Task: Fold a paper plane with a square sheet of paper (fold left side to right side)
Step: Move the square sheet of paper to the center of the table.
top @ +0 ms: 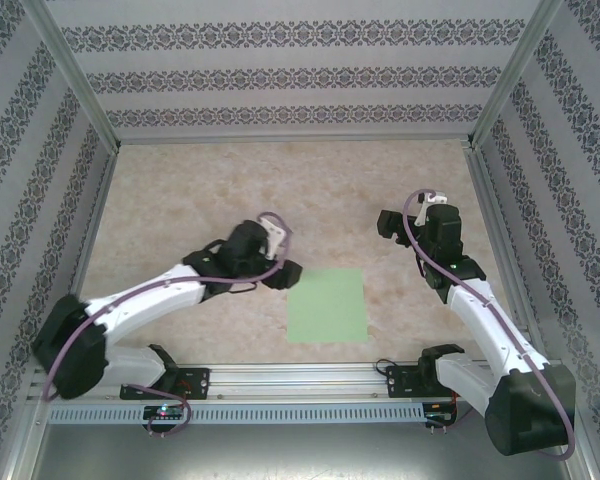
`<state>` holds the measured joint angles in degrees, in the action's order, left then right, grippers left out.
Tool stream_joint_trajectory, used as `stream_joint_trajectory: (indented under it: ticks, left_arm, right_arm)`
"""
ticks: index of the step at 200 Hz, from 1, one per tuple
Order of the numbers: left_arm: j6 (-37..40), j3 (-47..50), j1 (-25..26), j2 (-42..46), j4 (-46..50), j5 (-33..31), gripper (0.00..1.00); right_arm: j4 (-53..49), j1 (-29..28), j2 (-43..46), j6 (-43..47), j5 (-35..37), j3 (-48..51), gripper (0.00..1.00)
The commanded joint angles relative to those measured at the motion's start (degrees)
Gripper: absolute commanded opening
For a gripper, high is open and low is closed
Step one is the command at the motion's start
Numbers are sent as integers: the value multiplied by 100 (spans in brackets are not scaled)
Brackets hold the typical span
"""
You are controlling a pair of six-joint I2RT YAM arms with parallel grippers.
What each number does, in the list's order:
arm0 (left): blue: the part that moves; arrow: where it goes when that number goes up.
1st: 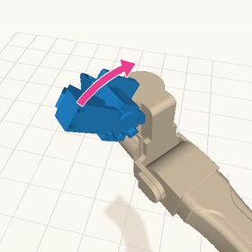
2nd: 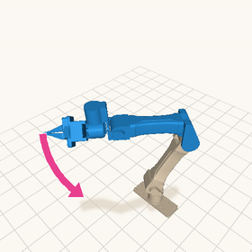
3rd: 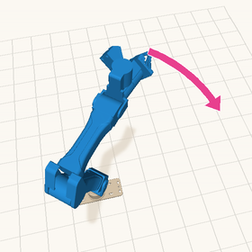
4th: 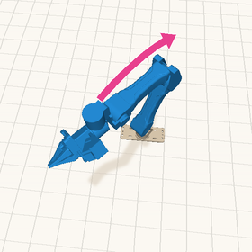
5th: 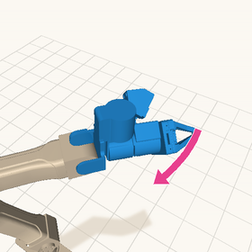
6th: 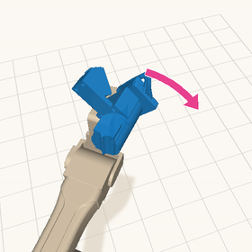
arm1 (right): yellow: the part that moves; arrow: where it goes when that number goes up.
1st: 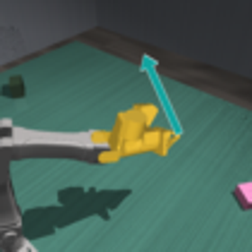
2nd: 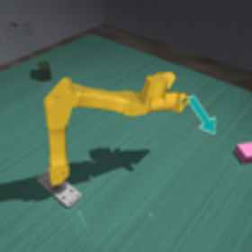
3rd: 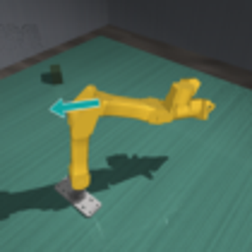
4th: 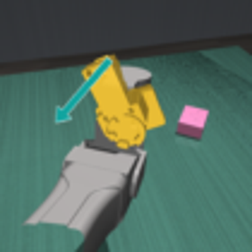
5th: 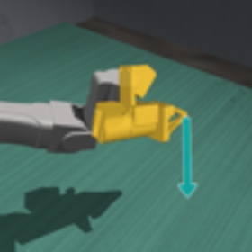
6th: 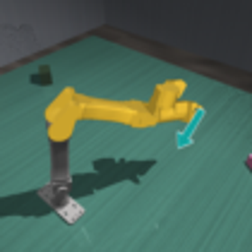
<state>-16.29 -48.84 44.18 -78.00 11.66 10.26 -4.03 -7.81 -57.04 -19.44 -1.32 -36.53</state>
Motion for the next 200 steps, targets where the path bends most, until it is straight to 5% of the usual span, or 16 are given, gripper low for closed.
stream_joint_trajectory:
  ticks: [1,85,160,200]
  left_arm:
    - [204,-448,433,-731,343,-175,73]
    - [482,-1917,1089,-2924,908,-221,62]
    - [699,-1806,1102,-3285,1020,-917,54]
    - [1200,-1809,712,-3354,1025,-967,51]
  right_arm:
    - [-103,-79,13,-102,223,-196,98]
    - [-285,-91,168,-200,404,-108,98]
    - [-372,-89,324,-164,474,-57,98]
    - [-395,-91,373,-181,467,-21,98]
